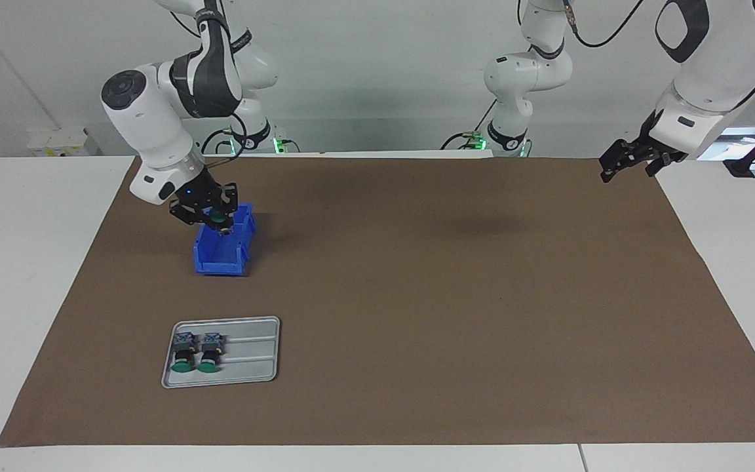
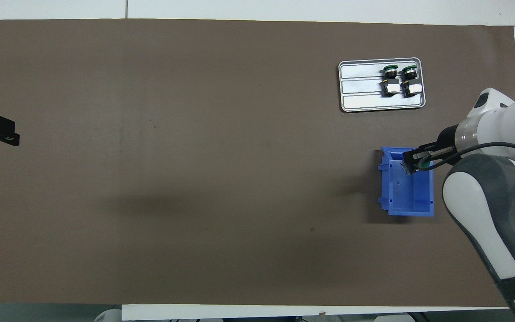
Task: Place and press button with both arms
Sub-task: 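Carry the button with the right gripper into the blue bin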
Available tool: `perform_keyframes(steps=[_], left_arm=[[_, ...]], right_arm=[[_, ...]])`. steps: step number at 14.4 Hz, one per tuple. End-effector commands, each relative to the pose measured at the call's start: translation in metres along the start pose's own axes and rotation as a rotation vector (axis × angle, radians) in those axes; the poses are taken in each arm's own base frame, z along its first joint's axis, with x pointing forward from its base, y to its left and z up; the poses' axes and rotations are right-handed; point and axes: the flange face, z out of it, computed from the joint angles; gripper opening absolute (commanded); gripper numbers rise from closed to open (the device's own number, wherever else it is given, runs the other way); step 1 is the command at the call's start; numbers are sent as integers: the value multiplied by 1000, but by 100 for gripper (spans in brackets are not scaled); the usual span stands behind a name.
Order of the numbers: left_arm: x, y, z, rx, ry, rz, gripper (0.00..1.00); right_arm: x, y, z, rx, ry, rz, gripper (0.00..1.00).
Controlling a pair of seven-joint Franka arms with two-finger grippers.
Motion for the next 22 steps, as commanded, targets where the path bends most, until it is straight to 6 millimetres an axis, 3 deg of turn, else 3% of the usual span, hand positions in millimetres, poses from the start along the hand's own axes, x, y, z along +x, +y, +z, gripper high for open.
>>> perform_keyframes(steps=[1, 4, 7, 15, 17, 18, 19, 21, 22], left_arm=[[-7, 0, 0, 11, 13, 5, 100], [-7, -1, -1, 11, 13, 5, 100], [-7, -5, -1, 10, 15, -2, 100], [-7, -4, -1, 10, 15, -1, 100], [-7, -4, -1, 10, 15, -1, 100], [-7, -4, -1, 10, 15, 1, 100], [-7, -3, -1, 10, 16, 1, 100], [-7, -2, -1, 10, 16, 2, 100], [-7, -3, -1, 10, 16, 1, 100]], right_arm=[[-8, 5, 22, 9, 16, 5, 7], [-11, 12, 40, 6, 16, 12, 7], [-17, 32, 59, 3, 13, 17, 7], [-17, 30, 85, -2, 12, 48, 9], [-17, 30, 85, -3, 14, 46, 23], [-17, 29, 85, -3, 14, 42, 38], [-17, 28, 86, -3, 11, 39, 47], [-15, 28, 83, -2, 10, 38, 57], [-15, 29, 82, -2, 9, 37, 67]])
